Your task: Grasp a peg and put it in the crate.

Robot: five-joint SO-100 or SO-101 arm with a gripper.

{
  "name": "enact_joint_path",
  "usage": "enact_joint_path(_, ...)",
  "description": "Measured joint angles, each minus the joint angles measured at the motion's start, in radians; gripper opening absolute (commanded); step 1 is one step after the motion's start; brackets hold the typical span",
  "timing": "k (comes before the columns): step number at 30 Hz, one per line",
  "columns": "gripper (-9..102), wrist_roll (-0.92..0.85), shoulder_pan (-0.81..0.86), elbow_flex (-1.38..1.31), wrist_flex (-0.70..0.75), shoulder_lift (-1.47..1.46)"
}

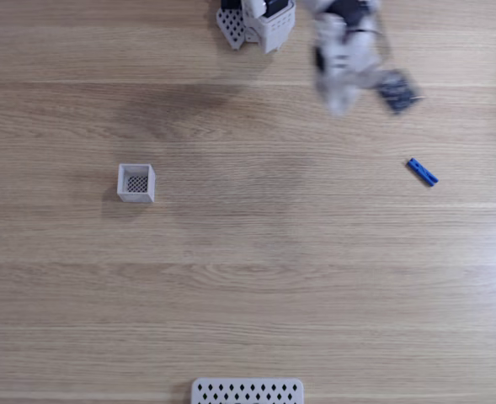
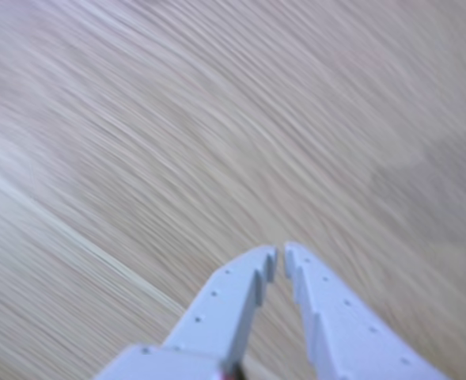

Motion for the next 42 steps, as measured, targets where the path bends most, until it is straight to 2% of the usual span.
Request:
enact_joint_path(3, 0, 0.08, -0.106, -0.258, 0.003, -0.206)
enact_joint_path(7, 7, 0.241, -0.183, -0.571, -0.018, -0.456)
enact_joint_path(10, 11, 0.333, -0.209, -0.735, -0.043, -0.601)
enact_joint_path(14, 14, 0.371, -0.21, -0.864, -0.063, -0.716)
enact_joint_path(30, 22, 0.38, -0.083, -0.894, -0.109, -0.818)
enact_joint_path(42, 22, 0.38, -0.081, -0.641, -0.262, -0.818)
